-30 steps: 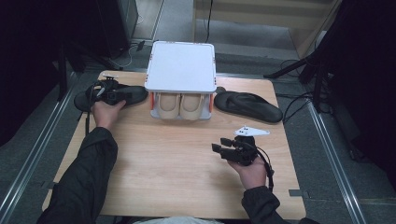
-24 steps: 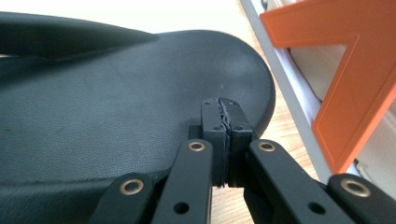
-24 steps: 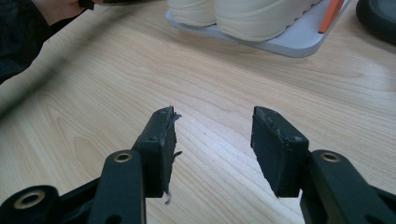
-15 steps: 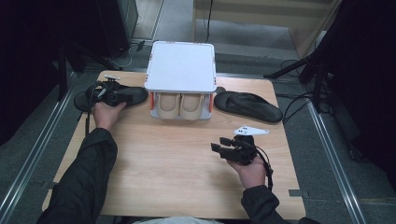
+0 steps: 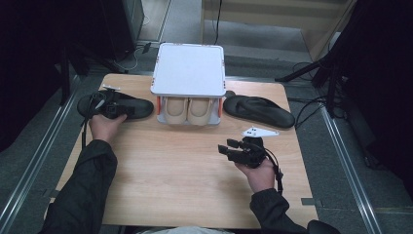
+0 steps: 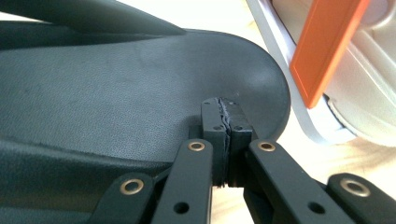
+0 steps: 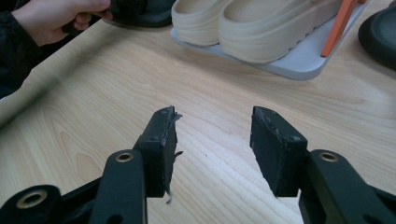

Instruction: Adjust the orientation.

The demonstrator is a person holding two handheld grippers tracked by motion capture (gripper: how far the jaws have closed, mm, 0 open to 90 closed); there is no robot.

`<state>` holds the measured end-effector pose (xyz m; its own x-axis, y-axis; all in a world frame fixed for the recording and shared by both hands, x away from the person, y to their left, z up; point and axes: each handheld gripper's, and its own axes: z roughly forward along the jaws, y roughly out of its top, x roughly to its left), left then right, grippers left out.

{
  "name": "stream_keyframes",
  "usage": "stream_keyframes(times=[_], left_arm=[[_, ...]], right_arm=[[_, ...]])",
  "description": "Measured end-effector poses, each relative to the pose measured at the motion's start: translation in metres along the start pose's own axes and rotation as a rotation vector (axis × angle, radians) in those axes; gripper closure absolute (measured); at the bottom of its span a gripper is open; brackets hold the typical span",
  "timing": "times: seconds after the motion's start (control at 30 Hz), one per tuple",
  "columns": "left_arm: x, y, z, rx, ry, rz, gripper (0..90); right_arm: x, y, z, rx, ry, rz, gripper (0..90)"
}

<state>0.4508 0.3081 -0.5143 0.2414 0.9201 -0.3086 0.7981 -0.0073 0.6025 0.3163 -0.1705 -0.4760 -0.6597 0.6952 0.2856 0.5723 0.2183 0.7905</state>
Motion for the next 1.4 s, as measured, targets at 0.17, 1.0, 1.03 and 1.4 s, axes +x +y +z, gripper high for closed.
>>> stream_keyframes(times=[0.17, 1.0, 1.03, 1.4], left_arm=[[-0.004, -0.011, -0.007, 0.002, 0.004, 0.011, 90.0], [-0.001, -0.056, -0.047, 0.034, 0.010, 0.033, 89.9], [0.001, -0.057, -0.048, 0.032, 0.007, 0.029, 89.8], [0.003, -0.052, -0.060, -0.012, 0.006, 0.005, 79.8]], right_arm=[[-0.006, 0.006, 0.000, -0.020, -0.002, 0.002, 51.4], [-0.016, 0.017, 0.003, -0.053, -0.014, 0.014, 52.8], [-0.016, 0.017, 0.003, -0.053, -0.013, 0.014, 52.8], [-0.014, 0.016, 0.005, -0.041, -0.013, 0.008, 52.8]])
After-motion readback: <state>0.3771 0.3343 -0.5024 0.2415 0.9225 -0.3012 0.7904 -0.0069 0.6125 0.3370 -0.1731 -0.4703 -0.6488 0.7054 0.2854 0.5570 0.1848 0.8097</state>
